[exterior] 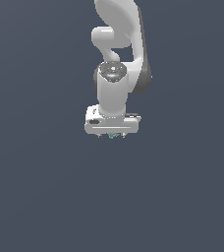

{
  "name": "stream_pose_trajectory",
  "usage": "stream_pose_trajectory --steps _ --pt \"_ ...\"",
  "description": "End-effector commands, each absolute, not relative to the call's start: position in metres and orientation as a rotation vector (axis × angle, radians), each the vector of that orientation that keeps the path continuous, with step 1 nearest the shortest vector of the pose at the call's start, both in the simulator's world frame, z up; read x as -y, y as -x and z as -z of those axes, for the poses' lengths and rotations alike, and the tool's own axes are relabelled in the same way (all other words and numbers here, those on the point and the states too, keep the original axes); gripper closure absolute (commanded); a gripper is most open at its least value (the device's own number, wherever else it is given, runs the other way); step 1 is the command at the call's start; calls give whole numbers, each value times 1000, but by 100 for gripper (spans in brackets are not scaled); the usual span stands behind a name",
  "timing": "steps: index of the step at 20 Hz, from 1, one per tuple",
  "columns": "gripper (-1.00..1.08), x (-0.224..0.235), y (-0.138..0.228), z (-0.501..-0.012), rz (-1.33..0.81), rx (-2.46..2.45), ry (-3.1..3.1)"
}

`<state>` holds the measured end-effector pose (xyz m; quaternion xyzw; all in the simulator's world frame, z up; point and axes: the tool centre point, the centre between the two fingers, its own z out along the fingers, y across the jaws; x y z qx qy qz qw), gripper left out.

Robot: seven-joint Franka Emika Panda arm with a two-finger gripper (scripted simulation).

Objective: Pick up the object and move it to a goal position.

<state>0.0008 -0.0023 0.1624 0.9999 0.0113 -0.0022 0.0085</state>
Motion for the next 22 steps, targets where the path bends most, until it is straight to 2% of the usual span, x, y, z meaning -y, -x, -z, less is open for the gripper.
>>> stream_pose_trajectory --steps 1,10,22 --pt "-92 2 -1 -162 7 -35 -3124" --pt "-92 31 -5 -171 2 -18 -3110" --pt "-92 27 5 -162 3 -75 -3113"
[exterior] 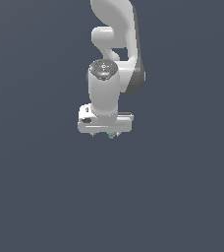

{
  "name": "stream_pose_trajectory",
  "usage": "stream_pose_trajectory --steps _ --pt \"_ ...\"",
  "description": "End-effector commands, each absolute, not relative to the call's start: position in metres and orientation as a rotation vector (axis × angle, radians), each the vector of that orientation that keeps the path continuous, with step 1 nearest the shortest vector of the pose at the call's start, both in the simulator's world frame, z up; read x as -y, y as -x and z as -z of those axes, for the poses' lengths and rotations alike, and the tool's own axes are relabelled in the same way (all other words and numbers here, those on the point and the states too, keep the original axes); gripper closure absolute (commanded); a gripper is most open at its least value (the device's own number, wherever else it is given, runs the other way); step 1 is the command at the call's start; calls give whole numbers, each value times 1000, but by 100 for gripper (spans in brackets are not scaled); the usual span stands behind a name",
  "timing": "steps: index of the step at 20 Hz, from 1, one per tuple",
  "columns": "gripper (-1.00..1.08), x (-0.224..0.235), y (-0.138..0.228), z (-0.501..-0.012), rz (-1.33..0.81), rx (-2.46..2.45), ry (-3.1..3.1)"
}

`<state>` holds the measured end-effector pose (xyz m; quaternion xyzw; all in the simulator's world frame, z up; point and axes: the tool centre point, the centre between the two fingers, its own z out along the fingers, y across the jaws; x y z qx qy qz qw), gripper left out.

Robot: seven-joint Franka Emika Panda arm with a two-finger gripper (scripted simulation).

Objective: Pick up the object and move it to a goal position.

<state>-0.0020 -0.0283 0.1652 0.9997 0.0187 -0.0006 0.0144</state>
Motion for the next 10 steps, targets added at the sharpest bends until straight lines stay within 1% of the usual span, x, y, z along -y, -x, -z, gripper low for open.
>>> stream_pose_trajectory --steps 1,6,10 --pt "-92 26 7 -160 3 -90 -3113" --pt "-92 21 25 -146 3 -189 -3114" --pt "-92 15 46 -131 3 -299 -3111"
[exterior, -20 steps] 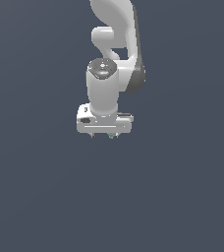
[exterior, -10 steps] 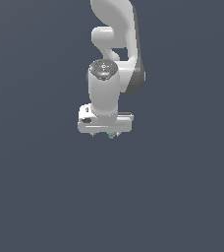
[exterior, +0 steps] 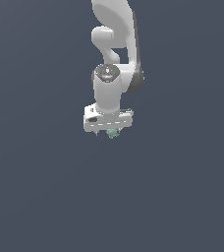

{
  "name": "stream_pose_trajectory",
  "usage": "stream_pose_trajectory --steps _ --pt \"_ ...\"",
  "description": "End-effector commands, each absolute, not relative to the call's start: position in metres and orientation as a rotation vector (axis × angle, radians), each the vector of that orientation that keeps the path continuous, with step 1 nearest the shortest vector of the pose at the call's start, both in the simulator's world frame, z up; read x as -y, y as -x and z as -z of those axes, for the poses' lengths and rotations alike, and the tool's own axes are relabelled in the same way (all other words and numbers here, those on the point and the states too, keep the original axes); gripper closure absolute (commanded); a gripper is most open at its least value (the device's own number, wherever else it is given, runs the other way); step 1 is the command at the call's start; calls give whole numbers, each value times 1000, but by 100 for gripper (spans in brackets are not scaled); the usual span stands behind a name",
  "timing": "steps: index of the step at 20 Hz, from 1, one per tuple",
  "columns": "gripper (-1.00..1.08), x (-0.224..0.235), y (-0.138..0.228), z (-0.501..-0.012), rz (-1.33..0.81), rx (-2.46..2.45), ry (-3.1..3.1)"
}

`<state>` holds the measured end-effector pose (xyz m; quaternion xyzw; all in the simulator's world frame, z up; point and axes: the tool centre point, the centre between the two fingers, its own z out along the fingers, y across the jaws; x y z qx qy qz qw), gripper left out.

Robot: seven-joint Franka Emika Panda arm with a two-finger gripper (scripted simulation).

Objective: Pick up the object and move it to a goal position.

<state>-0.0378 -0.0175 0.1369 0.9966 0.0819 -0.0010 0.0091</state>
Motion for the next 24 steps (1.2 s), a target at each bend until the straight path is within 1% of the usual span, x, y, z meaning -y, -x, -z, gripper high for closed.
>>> stream_pose_trajectory --steps 1,7,13,18,24 --pt "-92 13 52 -127 3 -331 -3109" --pt "-92 5 88 -106 2 -502 -3095" --pt "-92 -1 111 -94 1 -608 -3080" --pt "-92 -3 120 -90 0 -648 -3074" --pt "-92 -3 120 -87 1 -646 -3074"
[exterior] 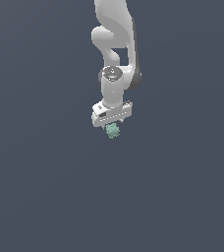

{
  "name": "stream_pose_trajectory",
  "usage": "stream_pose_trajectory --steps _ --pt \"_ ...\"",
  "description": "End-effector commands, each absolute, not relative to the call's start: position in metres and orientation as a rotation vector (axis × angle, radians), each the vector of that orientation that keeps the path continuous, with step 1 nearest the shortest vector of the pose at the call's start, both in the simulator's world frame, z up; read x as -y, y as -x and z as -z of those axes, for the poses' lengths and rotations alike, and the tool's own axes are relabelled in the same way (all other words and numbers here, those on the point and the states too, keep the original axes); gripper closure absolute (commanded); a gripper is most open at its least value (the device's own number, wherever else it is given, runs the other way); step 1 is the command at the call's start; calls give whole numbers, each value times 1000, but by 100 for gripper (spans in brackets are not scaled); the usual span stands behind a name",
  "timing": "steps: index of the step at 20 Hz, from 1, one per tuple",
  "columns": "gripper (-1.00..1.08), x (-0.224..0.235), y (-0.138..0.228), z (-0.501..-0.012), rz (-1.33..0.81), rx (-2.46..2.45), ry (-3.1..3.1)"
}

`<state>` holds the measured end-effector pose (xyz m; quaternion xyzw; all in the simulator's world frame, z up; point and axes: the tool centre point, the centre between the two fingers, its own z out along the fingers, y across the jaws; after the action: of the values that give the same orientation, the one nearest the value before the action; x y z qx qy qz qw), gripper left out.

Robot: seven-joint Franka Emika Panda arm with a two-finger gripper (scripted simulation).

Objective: Pick up the object and move it to a goal position.

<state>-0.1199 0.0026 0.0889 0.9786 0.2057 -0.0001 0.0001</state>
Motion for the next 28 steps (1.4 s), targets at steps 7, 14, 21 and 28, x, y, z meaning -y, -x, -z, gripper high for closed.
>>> stream_pose_trajectory --steps 7,14,21,28 --pt "-92 -3 122 -61 0 -649 -3074" --pt "-92 -3 122 -41 0 -652 -3074" --pt "108 -3 122 -39 0 -652 -3074" --pt "108 -2 122 -41 -1 -651 -3073"
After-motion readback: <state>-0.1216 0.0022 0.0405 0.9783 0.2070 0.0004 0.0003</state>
